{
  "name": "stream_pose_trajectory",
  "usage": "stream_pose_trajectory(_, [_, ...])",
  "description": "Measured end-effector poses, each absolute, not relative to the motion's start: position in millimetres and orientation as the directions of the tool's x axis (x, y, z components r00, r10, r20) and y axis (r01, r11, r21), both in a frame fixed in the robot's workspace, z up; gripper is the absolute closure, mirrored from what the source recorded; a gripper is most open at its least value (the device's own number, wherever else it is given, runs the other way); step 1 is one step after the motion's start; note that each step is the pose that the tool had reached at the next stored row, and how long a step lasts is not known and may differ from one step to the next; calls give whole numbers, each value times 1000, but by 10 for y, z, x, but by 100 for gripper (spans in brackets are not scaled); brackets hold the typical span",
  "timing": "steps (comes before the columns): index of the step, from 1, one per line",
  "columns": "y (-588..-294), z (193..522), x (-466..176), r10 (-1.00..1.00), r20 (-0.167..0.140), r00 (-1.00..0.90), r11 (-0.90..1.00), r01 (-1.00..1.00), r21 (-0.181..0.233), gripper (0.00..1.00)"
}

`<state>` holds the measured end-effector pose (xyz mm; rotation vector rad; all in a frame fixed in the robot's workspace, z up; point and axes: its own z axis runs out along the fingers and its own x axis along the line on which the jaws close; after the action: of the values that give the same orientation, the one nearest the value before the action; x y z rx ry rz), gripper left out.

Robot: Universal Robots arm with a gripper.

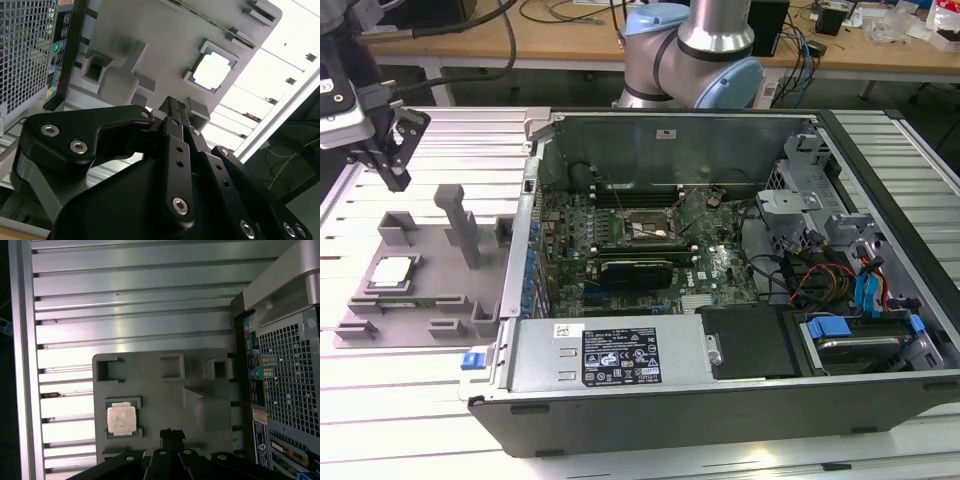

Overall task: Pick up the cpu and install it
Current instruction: 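Reach for the cpu, then pick up the cpu and move it towards the insertion slot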

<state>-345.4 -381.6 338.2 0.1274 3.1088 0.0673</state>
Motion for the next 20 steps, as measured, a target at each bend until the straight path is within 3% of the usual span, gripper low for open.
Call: stream_pose_trajectory(20, [-3815,3188,-3639,82,-28,-996,996,81,44,89])
